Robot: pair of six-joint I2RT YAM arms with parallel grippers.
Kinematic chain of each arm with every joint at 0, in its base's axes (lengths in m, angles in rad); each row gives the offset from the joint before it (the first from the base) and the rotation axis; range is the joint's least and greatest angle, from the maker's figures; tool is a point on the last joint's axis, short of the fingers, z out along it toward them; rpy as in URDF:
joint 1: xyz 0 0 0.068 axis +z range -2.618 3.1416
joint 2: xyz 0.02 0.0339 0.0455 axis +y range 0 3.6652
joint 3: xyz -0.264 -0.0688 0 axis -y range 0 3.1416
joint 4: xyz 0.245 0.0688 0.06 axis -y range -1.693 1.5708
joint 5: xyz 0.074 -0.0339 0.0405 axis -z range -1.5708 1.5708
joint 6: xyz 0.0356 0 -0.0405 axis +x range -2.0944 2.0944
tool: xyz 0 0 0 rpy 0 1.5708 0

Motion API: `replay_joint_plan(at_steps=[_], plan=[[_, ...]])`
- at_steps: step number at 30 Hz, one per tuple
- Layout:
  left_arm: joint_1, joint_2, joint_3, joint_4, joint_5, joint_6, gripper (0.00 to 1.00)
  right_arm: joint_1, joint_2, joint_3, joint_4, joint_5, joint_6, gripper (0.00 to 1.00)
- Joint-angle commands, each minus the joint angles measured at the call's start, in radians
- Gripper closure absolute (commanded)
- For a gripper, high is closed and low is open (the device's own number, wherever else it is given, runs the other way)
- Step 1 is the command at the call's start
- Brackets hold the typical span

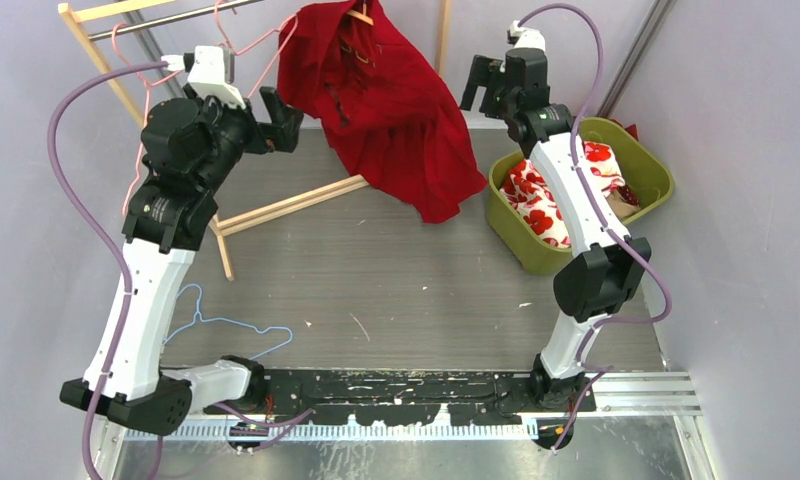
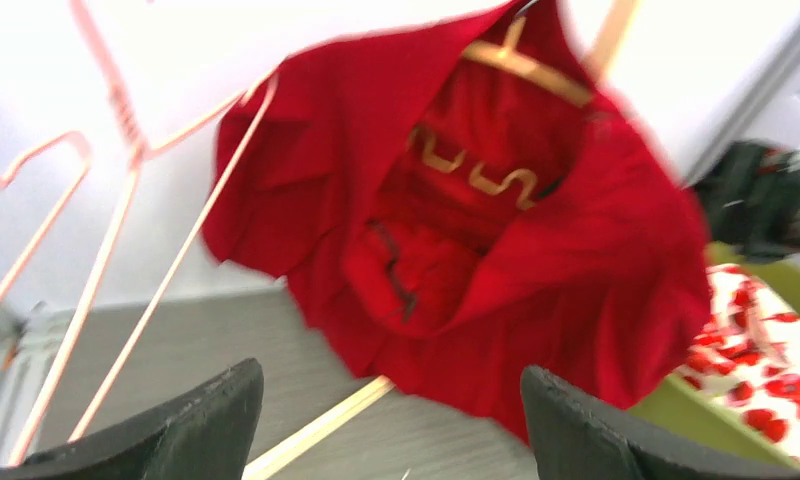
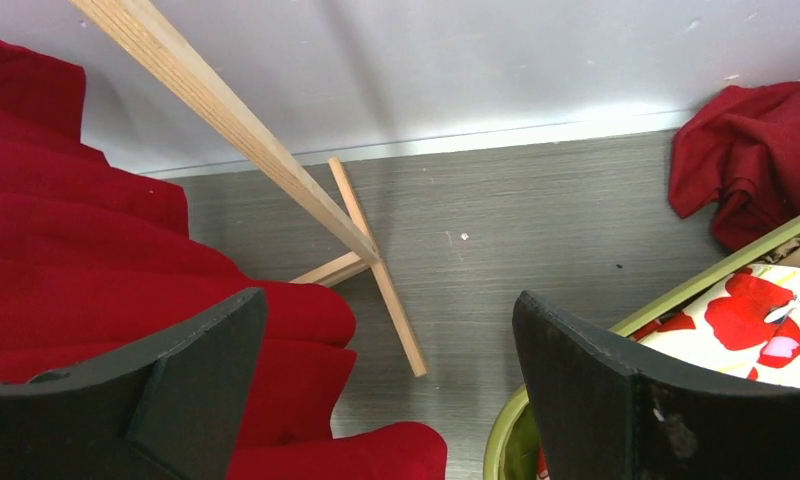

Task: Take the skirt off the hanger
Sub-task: Pick up the hanger from the clothesline.

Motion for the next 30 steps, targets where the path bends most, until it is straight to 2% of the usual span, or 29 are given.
replay_joint_plan(at_steps=[1,4,8,14,23,26,30], plan=[[-0.086,0.019,0.139,0.036,0.117,-0.081,0.03,0.015,0.003,0.081,0.020,-0.017,-0.011,0.03],[-0.185,0.061,0.182,0.040,0.110,-0.086,0.04,0.045,-0.004,0.084,0.016,0.002,-0.037,0.03],[-0.239,0.143,0.211,0.069,0.107,-0.108,0.04,0.056,-0.030,0.063,0.015,0.030,-0.061,0.03],[-0.255,0.290,0.321,0.145,0.073,-0.101,0.04,0.062,-0.052,0.037,0.017,0.006,-0.030,0.04],[-0.255,0.573,0.598,0.160,-0.034,-0.078,0.03,0.128,-0.119,-0.055,0.037,-0.032,0.010,0.05],[-0.255,0.619,0.652,0.170,-0.034,-0.093,0.03,0.163,-0.133,-0.083,0.047,-0.054,0.043,0.06],[-0.255,0.642,0.675,0.186,-0.042,-0.079,0.04,0.224,-0.143,-0.112,0.048,-0.035,0.010,0.06]])
